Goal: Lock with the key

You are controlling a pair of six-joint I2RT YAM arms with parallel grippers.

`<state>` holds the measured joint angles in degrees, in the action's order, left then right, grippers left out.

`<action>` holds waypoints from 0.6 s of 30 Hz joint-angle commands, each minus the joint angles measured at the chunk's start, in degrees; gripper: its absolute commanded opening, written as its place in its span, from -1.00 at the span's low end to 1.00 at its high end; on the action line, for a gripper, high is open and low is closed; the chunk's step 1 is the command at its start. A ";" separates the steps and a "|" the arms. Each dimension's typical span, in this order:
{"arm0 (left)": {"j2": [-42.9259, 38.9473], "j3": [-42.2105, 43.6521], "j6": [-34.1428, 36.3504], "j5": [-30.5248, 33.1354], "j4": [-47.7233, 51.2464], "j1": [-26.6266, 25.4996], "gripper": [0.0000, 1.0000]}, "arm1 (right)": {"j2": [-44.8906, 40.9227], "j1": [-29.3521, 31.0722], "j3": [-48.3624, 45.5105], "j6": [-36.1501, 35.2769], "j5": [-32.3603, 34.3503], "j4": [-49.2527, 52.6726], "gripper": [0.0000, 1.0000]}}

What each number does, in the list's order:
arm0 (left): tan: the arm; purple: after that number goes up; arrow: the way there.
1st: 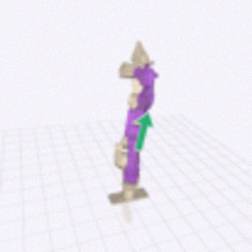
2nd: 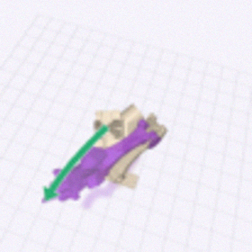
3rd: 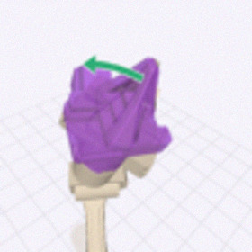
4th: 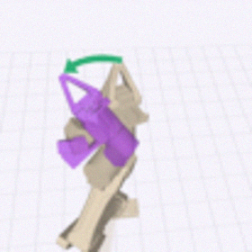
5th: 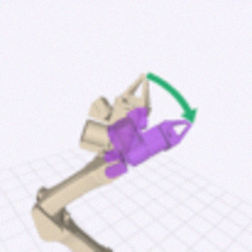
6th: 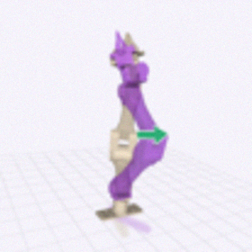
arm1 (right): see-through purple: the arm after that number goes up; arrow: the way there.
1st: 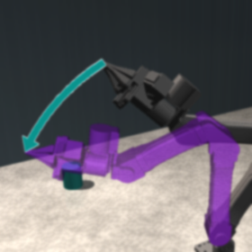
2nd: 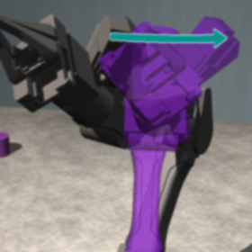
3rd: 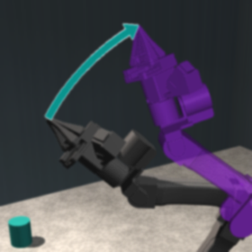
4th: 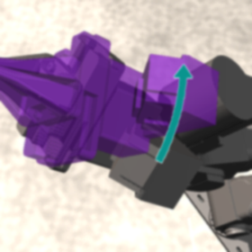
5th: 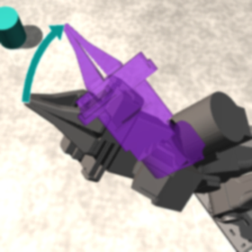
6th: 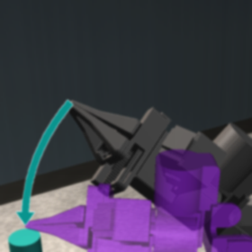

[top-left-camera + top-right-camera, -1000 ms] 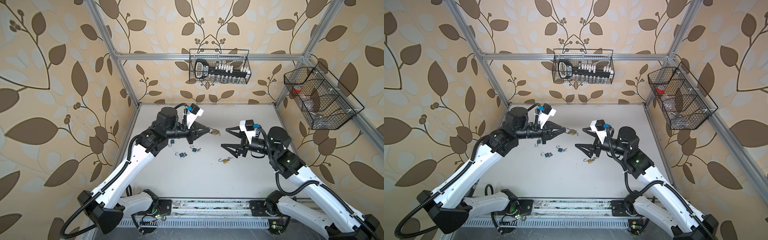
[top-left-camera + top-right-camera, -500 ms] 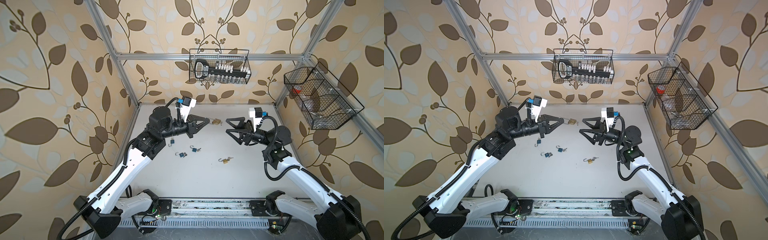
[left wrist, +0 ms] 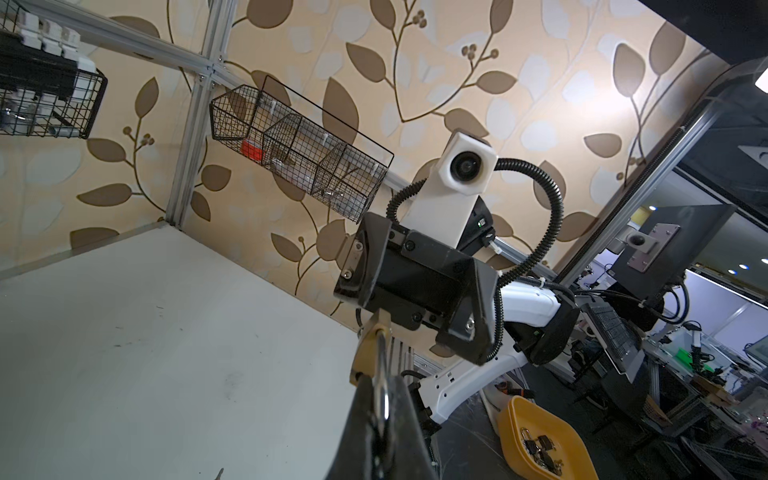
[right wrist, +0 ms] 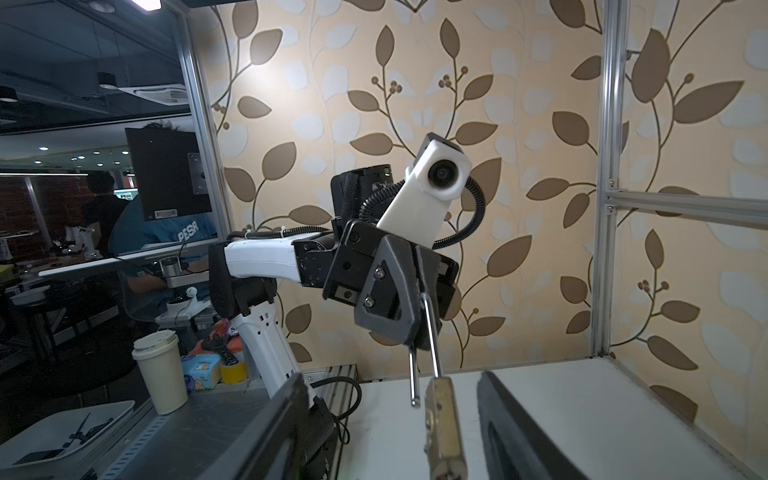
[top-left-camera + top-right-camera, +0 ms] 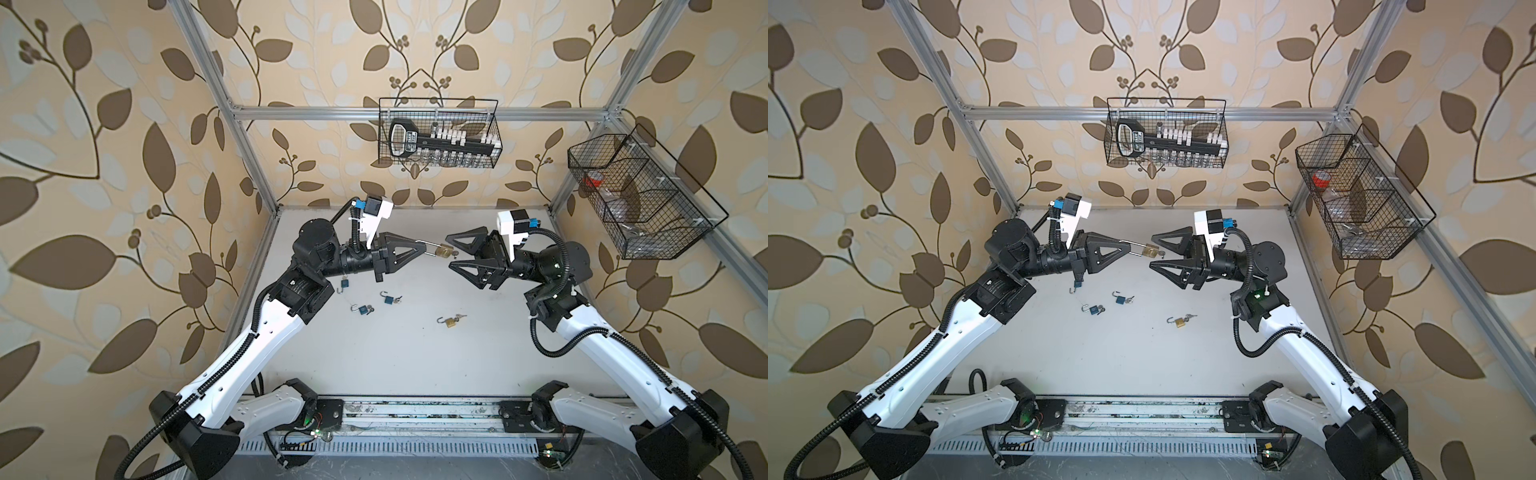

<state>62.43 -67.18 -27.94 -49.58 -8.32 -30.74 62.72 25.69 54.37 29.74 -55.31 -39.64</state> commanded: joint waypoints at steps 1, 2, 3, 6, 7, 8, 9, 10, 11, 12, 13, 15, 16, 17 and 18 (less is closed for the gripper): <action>-2.45 -0.44 -0.93 -2.96 -6.79 -0.18 -1.00 | -0.53 0.30 1.20 -3.38 0.05 3.97 0.19; -2.57 -0.37 -0.83 -2.98 -6.87 -0.18 -1.00 | -0.64 0.30 0.96 -3.25 0.29 3.98 0.14; -2.70 -0.24 -0.77 -2.98 -6.75 -0.15 -1.00 | -0.66 0.24 0.93 -3.15 0.42 3.96 0.10; -2.76 -0.15 -0.68 -3.28 -6.80 -0.11 -1.00 | -0.69 0.55 0.91 -2.67 0.45 3.98 -0.01; -2.76 -0.23 -0.65 -3.50 -6.79 -0.11 -1.00 | -0.67 0.74 0.98 -2.49 0.31 3.87 -0.03; -2.76 -0.24 -0.59 -3.76 -6.77 -0.19 -1.00 | -0.65 0.83 0.92 -2.21 0.47 3.79 -0.07; -2.83 -0.31 -0.54 -3.98 -6.72 -0.18 -1.00 | -0.65 0.88 1.05 -2.08 0.42 3.80 -0.11; -2.93 -0.28 -0.18 -4.12 -6.44 -0.11 -1.00 | -0.59 0.94 1.21 -1.84 0.46 3.71 -0.14; -3.10 -0.23 -0.01 -4.12 -6.36 -0.19 -1.00 | -0.51 1.03 1.26 -1.57 0.42 3.55 -0.16; -3.19 -0.15 0.06 -4.03 -6.42 -0.11 -1.00 | -0.49 1.13 1.39 -1.32 0.22 3.28 -0.19; -3.29 -0.15 0.09 -4.03 -6.28 -0.13 -1.00 | -0.37 1.29 1.51 -1.04 0.20 3.06 -0.21; -3.28 -0.22 0.09 -4.20 -6.27 -0.15 -1.00 | -0.25 1.60 1.77 -0.90 0.20 2.90 -0.23; -3.27 -0.23 0.08 -4.21 -6.28 -0.21 -1.00 | -0.31 1.64 1.87 -0.80 0.20 2.90 -0.24; -3.23 -0.19 0.03 -4.28 -6.35 -0.21 -1.00 | -0.25 1.74 1.84 -0.74 0.21 2.81 -0.25; -3.20 -0.24 0.00 -4.29 -6.36 -0.20 -1.00 | -0.21 1.86 1.93 -0.66 0.28 2.57 -0.25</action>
<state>60.69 -67.16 -28.34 -52.31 -10.85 -30.74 62.63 27.07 54.39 28.51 -54.87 -35.70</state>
